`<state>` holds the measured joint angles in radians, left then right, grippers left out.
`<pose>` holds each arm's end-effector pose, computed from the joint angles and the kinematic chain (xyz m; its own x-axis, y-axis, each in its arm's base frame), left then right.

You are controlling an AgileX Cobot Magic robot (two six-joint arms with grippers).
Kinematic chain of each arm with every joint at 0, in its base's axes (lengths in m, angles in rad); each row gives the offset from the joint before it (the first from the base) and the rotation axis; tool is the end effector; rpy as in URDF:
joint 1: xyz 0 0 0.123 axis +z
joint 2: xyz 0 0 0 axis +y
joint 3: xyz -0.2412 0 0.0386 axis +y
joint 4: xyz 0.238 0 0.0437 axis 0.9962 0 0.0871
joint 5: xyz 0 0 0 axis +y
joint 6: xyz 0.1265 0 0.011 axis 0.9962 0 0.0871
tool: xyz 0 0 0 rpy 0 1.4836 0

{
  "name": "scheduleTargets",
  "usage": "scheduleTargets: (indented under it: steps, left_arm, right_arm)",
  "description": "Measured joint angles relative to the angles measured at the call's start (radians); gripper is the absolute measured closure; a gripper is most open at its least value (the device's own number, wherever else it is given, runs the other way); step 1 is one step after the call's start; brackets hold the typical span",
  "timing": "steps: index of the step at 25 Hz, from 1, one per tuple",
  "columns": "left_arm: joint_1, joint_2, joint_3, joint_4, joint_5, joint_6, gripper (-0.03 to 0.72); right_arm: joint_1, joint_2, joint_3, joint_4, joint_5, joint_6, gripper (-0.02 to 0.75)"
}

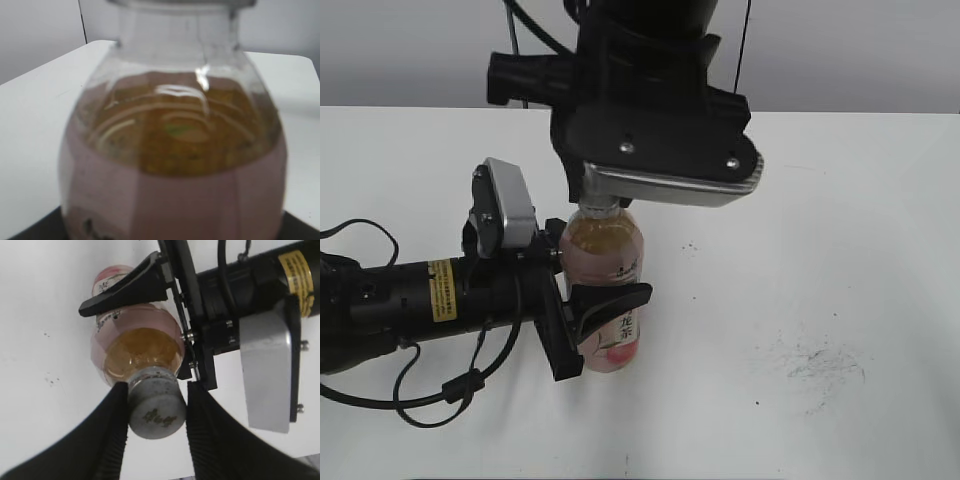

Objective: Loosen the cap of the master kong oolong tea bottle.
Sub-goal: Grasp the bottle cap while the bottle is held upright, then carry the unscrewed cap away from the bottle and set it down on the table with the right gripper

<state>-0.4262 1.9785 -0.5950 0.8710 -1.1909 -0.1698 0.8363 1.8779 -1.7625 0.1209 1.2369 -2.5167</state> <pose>0.2397 -0.2079 0.0786 -0.0231 0.1980 -0.9799 0.9464 0.3201 0.0424 0.2502 0.2987 0.2370 0.9718 0.1618 0.1716 0.2046 -0.9402 -0.2724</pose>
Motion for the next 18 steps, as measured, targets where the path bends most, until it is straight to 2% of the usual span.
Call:
scheduleTargets:
  steps: [6, 15, 18]
  left_arm:
    - [0.000, 0.000, 0.000, 0.000, 0.000, -0.001, 0.303]
    - [0.000, 0.000, 0.000, 0.000, 0.000, 0.002, 0.303]
    - [0.000, 0.000, 0.000, 0.000, 0.000, 0.002, 0.303]
  right_arm:
    - [0.000, -0.005, 0.000, -0.001, 0.001, -0.169, 0.469]
    - [0.000, -0.025, -0.009, 0.000, -0.014, -0.241, 0.469]
    - [0.000, -0.025, -0.009, -0.047, -0.014, -0.191, 0.469]
